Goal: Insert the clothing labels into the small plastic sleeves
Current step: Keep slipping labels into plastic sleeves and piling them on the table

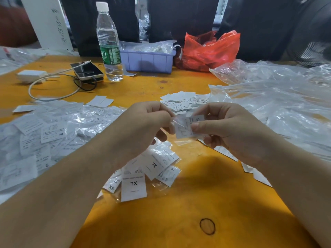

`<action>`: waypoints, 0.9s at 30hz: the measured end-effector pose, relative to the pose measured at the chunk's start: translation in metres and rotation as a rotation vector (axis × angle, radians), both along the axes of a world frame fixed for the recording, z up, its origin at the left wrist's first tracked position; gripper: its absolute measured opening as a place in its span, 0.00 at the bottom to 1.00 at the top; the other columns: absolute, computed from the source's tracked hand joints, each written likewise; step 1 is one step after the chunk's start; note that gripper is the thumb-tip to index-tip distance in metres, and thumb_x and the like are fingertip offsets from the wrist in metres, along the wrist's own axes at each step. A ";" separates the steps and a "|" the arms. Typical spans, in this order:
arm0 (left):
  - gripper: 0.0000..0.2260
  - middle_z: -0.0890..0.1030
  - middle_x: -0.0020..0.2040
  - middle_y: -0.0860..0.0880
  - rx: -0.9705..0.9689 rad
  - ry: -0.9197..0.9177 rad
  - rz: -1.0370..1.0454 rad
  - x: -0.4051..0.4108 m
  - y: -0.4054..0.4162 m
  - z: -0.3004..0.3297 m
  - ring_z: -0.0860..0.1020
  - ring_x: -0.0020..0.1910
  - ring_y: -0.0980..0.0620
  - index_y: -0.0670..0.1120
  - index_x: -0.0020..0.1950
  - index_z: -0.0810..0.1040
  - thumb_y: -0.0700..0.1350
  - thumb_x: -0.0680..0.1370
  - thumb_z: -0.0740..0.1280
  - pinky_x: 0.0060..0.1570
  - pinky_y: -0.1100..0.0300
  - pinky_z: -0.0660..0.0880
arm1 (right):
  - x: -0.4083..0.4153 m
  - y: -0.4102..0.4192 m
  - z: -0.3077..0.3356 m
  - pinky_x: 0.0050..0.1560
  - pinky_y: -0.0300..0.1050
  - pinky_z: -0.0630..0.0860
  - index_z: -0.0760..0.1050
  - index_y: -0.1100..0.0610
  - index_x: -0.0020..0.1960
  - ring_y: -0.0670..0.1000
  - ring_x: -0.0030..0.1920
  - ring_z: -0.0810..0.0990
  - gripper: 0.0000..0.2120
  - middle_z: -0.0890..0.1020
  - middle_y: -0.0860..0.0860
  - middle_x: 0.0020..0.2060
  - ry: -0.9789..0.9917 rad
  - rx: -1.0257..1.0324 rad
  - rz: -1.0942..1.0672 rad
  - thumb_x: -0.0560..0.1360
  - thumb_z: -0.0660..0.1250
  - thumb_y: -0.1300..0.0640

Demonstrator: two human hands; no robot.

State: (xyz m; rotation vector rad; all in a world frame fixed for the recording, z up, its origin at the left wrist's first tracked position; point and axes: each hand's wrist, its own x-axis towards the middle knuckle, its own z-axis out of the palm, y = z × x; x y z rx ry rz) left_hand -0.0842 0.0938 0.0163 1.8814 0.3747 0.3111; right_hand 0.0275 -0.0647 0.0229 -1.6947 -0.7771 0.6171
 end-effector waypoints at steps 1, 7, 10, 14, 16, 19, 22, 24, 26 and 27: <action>0.07 0.84 0.36 0.51 -0.018 0.009 -0.004 0.000 -0.001 0.000 0.79 0.32 0.57 0.49 0.40 0.82 0.47 0.70 0.64 0.36 0.58 0.73 | -0.001 0.001 -0.001 0.28 0.40 0.71 0.79 0.60 0.44 0.49 0.28 0.74 0.05 0.84 0.59 0.36 -0.001 -0.006 0.013 0.72 0.71 0.67; 0.05 0.83 0.34 0.54 0.178 0.049 -0.041 -0.001 -0.007 -0.007 0.78 0.30 0.62 0.51 0.42 0.82 0.51 0.75 0.71 0.32 0.66 0.71 | -0.007 0.001 -0.003 0.27 0.41 0.70 0.78 0.63 0.49 0.48 0.27 0.73 0.08 0.80 0.53 0.31 -0.012 -0.014 0.132 0.71 0.72 0.67; 0.01 0.83 0.35 0.56 0.280 0.095 -0.019 -0.002 -0.001 -0.004 0.78 0.29 0.61 0.54 0.44 0.81 0.48 0.75 0.72 0.31 0.63 0.72 | -0.004 0.001 -0.004 0.29 0.42 0.70 0.78 0.59 0.49 0.48 0.28 0.75 0.09 0.82 0.54 0.33 -0.071 -0.054 0.104 0.71 0.72 0.67; 0.06 0.79 0.39 0.56 0.625 0.224 0.066 -0.009 0.007 -0.002 0.77 0.35 0.59 0.61 0.44 0.76 0.49 0.74 0.69 0.30 0.64 0.69 | 0.000 -0.001 -0.008 0.31 0.37 0.72 0.79 0.52 0.47 0.45 0.30 0.78 0.08 0.84 0.51 0.35 -0.245 -0.123 0.079 0.71 0.74 0.62; 0.07 0.76 0.40 0.57 0.678 0.293 0.080 -0.010 0.011 -0.003 0.76 0.35 0.59 0.60 0.43 0.75 0.48 0.72 0.69 0.31 0.63 0.68 | 0.000 -0.002 -0.010 0.31 0.35 0.72 0.79 0.51 0.46 0.45 0.31 0.78 0.07 0.84 0.51 0.35 -0.283 -0.130 0.084 0.71 0.73 0.61; 0.09 0.75 0.40 0.57 0.708 0.362 0.119 -0.012 0.013 -0.003 0.76 0.37 0.58 0.59 0.46 0.76 0.47 0.70 0.69 0.32 0.62 0.70 | -0.001 -0.001 -0.013 0.37 0.45 0.77 0.80 0.50 0.45 0.47 0.34 0.79 0.06 0.83 0.50 0.36 -0.352 -0.176 0.106 0.71 0.74 0.59; 0.14 0.72 0.50 0.59 0.847 0.257 0.163 -0.011 0.007 -0.007 0.72 0.52 0.56 0.58 0.55 0.75 0.45 0.71 0.69 0.48 0.57 0.74 | -0.003 -0.001 -0.015 0.40 0.47 0.76 0.80 0.48 0.45 0.47 0.36 0.79 0.05 0.82 0.45 0.35 -0.389 -0.217 0.157 0.71 0.73 0.57; 0.13 0.71 0.56 0.58 0.820 0.163 0.061 -0.010 -0.007 -0.009 0.68 0.57 0.56 0.59 0.57 0.74 0.49 0.73 0.67 0.54 0.56 0.70 | -0.004 0.000 -0.015 0.39 0.46 0.74 0.80 0.49 0.45 0.48 0.35 0.79 0.05 0.82 0.46 0.34 -0.411 -0.216 0.174 0.71 0.73 0.57; 0.14 0.70 0.58 0.57 0.819 0.186 -0.100 -0.009 -0.022 -0.016 0.67 0.59 0.55 0.58 0.60 0.72 0.56 0.75 0.65 0.57 0.55 0.69 | -0.004 0.001 -0.015 0.37 0.47 0.73 0.80 0.51 0.43 0.49 0.35 0.79 0.04 0.82 0.49 0.34 -0.444 -0.201 0.175 0.71 0.73 0.59; 0.17 0.69 0.60 0.56 0.862 0.233 -0.163 -0.008 -0.027 -0.020 0.65 0.62 0.54 0.57 0.62 0.70 0.60 0.75 0.62 0.60 0.54 0.67 | -0.004 0.001 -0.016 0.36 0.47 0.72 0.81 0.52 0.42 0.47 0.33 0.77 0.03 0.82 0.49 0.33 -0.460 -0.198 0.172 0.71 0.73 0.59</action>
